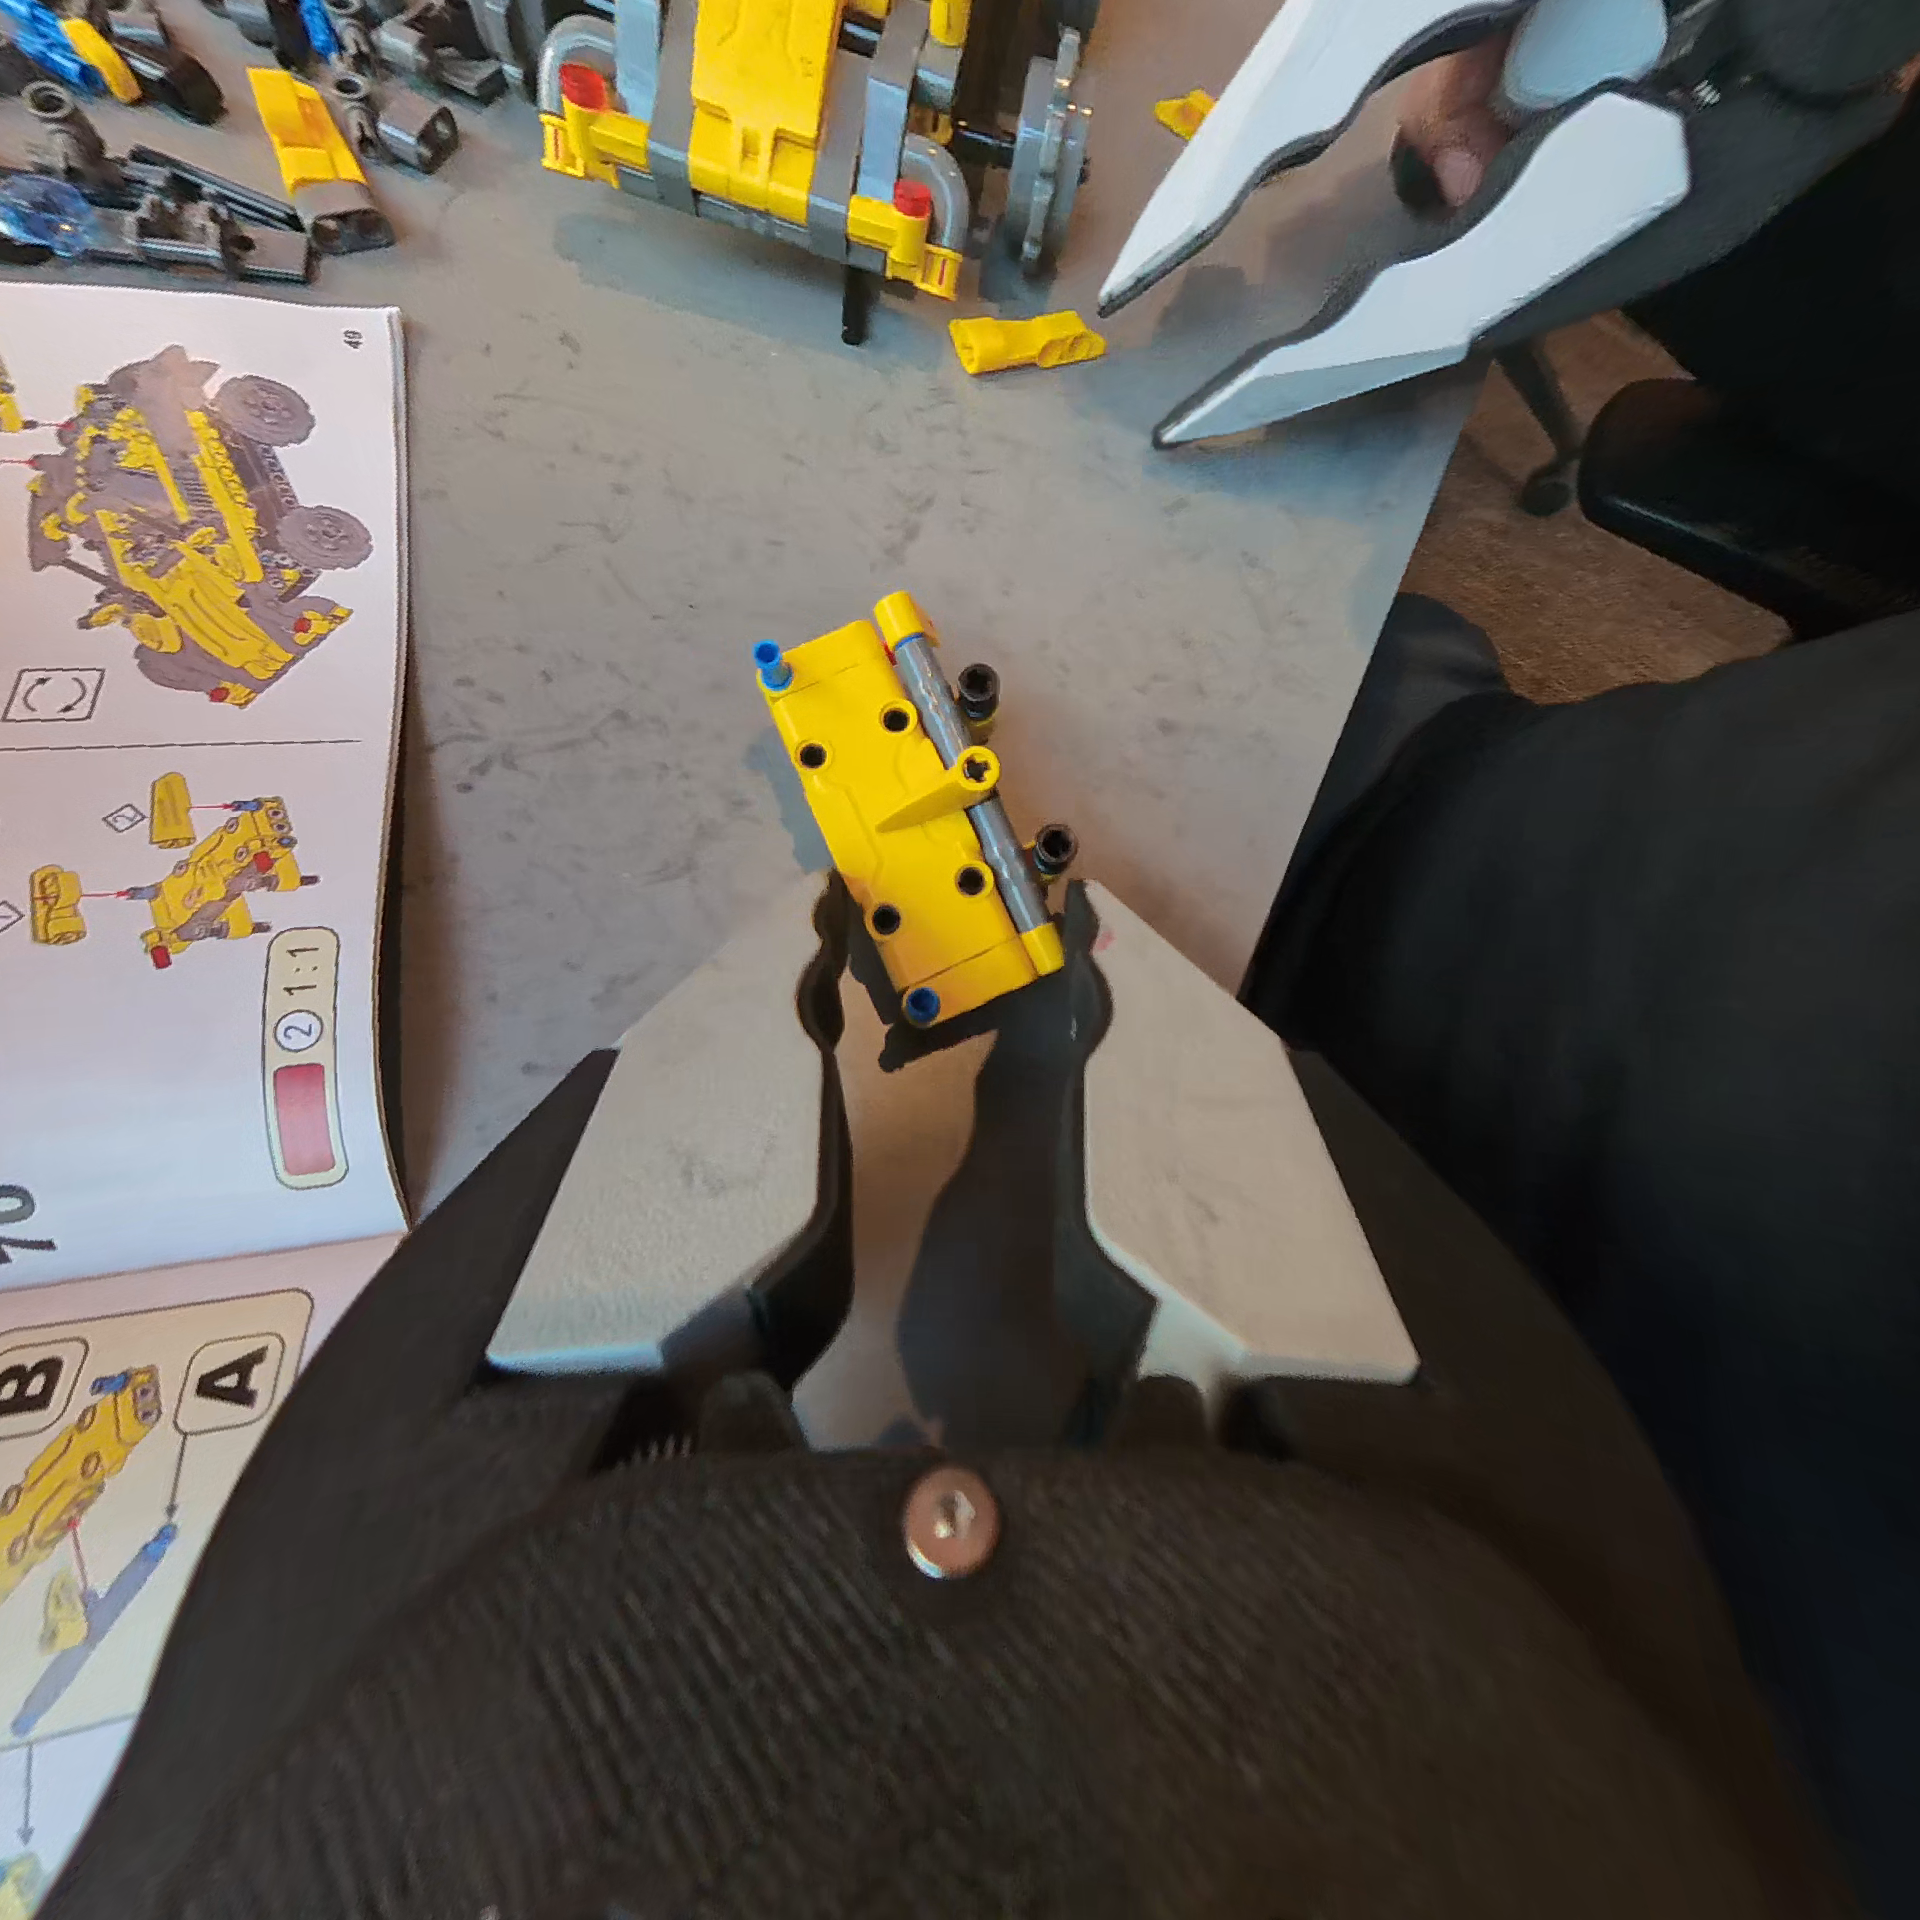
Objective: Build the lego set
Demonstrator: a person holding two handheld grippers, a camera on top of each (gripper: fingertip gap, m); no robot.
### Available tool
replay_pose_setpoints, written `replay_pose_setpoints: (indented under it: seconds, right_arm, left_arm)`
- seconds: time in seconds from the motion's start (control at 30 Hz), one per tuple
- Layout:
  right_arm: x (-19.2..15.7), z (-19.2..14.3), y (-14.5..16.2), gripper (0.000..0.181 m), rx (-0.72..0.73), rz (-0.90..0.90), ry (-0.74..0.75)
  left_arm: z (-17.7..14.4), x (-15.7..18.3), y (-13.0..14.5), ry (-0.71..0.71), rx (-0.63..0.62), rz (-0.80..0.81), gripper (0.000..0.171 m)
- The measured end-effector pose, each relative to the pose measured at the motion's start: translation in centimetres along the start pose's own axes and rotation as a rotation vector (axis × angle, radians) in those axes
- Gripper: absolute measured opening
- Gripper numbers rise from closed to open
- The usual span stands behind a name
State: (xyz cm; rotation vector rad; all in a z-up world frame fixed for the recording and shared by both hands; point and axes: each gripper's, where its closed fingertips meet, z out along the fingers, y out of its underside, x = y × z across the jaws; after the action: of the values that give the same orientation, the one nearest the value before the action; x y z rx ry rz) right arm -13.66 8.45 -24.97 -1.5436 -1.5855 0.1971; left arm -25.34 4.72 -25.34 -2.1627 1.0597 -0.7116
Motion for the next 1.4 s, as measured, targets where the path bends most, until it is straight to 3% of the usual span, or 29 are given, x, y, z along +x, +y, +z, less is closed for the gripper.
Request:
replay_pose_setpoints:
  seconds: [0.23,0.5,0.63,0.77,0.93,1.2,1.4]
  right_arm:
    - [-1.6,1.1,-4.6,0.024,0.088,-0.009,-0.13]
    - [-2.7,3.8,-5.9,0.03,0.038,-0.136,-0.25]
    - [-3.0,3.5,-6.9,0.016,0.065,-0.102,-0.32]
    - [-3.3,3.2,-7.0,0.015,0.062,-0.017,-0.386]
    - [-3.7,3.3,-6.9,0.015,0.052,0.065,-0.431]
    - [-3.5,3.3,-6.7,0.015,-0.009,0.216,-0.5]
    - [-3.4,3.2,-6.7,0.015,-0.032,0.326,-0.552]
  left_arm:
    - [0.2,1.0,-0.3,0.169,-0.013,-0.03,0.035]
    - [0.3,1.8,-0.2,0.238,-0.038,0.017,0.035]
    - [0.4,2.0,-0.2,0.256,-0.045,0.033,0.035]
    - [0.3,2.2,-0.1,0.267,-0.047,0.041,0.034]
    - [0.0,2.3,0.2,0.263,-0.049,0.035,0.037]
    - [-1.5,2.3,1.3,0.203,-0.033,0.013,0.059]
    - [-1.1,2.2,1.8,0.049,-0.052,0.127,0.064]
